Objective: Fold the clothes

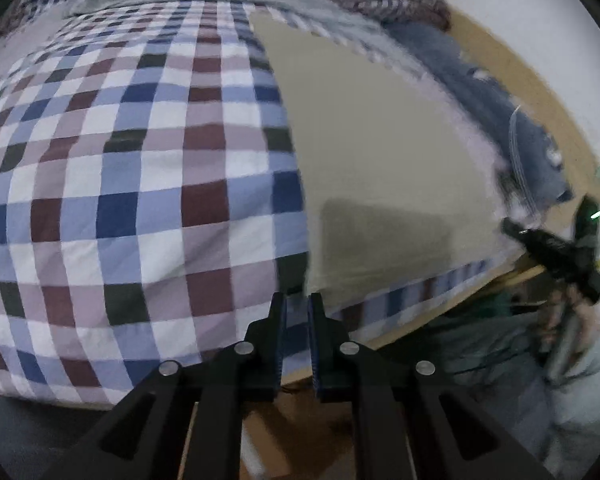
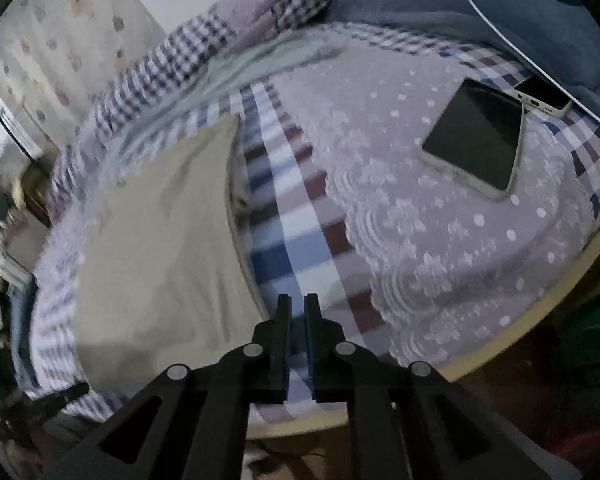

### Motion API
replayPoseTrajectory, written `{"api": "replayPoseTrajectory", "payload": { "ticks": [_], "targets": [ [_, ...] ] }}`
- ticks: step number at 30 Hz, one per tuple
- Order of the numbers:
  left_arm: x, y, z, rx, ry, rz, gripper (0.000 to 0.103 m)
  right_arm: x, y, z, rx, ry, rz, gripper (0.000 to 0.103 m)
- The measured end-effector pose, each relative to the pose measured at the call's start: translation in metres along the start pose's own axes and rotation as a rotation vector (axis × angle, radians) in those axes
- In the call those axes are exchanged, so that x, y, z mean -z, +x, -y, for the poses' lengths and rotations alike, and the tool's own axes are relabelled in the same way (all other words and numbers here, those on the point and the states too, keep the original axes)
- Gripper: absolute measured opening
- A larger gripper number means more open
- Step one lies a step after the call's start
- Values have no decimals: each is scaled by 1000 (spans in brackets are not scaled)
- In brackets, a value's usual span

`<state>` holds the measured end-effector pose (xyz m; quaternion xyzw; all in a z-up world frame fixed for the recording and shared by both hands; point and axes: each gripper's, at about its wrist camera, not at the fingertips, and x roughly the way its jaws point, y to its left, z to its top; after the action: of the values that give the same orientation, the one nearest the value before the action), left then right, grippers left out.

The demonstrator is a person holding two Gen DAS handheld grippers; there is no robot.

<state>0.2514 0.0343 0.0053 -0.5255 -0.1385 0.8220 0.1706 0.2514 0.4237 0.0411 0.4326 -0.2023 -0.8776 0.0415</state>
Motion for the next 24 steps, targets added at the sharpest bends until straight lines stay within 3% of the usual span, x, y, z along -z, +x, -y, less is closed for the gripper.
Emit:
{"api": "replayPoseTrajectory", "payload": {
  "ticks": [2,4,10,13,19,23,24],
  "targets": [
    [-1,-14,0,48,-14,41,12,-3,-3,-3,-30,8,32,10],
    [-5,-28,0,94,-29,90,29,-7,-6,-5,-44,13,62,15],
    [-32,-55,-10,210,-91,274,66,-22,-9,-8,-151,40,120,39],
    [-56,-51,-12,212,-83,304,83,-25,-10,-11,-172,24,130,43],
    [-113,-23,-31,247,-119,330,85,-27,-3,-6,-204,54,116,47],
    [-157,1,-45,299,-143,323,86,-31,2,-8,-234,79,132,72],
    [-168,9,-48,304,-140,315,86,-32,4,-11,-235,77,132,73]
  ]
}}
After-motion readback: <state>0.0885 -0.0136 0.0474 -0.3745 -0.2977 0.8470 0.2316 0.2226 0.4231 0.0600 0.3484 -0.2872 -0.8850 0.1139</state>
